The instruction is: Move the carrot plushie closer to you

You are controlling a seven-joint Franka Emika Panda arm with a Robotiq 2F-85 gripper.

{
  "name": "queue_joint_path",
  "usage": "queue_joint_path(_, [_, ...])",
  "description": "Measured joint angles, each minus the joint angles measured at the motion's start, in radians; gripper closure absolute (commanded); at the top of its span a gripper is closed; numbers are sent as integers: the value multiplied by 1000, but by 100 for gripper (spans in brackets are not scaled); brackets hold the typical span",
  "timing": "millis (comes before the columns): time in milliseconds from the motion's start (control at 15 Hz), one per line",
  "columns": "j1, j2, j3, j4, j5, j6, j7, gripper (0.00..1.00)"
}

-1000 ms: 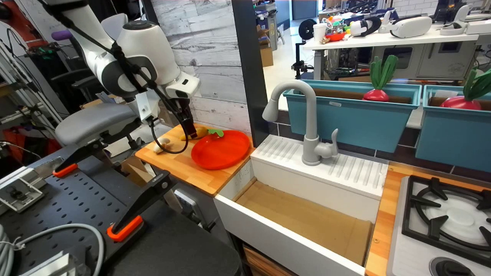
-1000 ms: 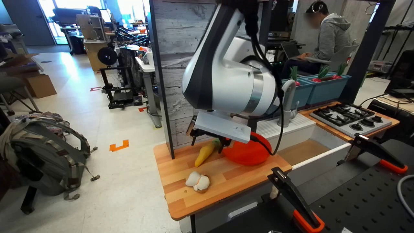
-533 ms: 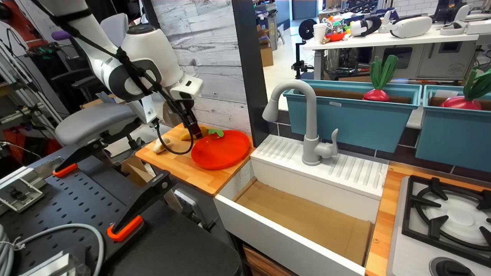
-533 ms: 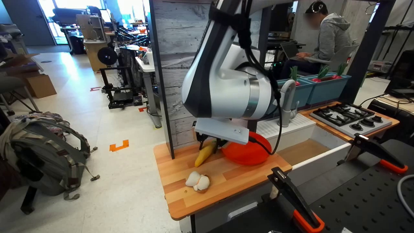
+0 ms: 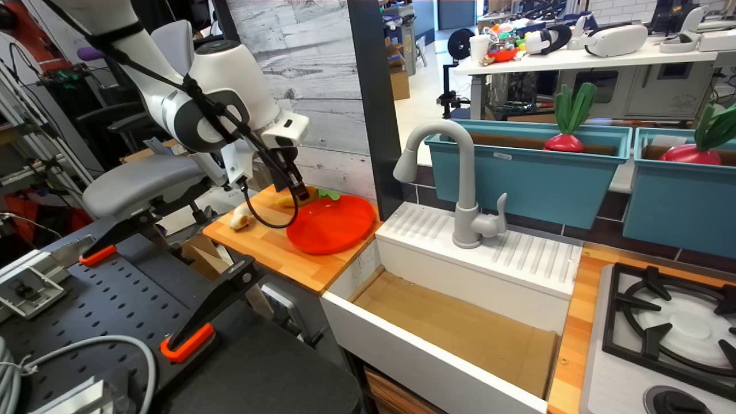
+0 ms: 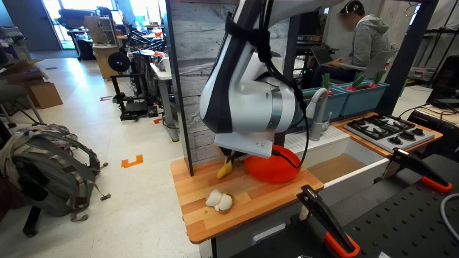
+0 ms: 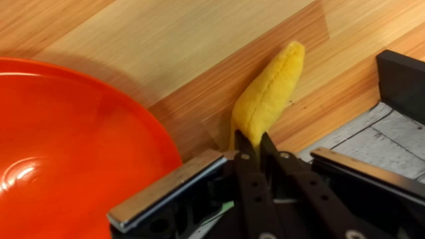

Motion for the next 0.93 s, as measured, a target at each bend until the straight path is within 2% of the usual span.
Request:
queue_joint_path(267, [0,-1,8,-2,-35,0,-1,98])
queue_joint_path(467, [-12,-12,41,-25,-66,0,-21,98])
queue_joint_path(667, [-51,-50,98,-88,-92,11,-64,98])
queue_joint_path(933, [-140,-133,181,-221,-114,104,-116,98])
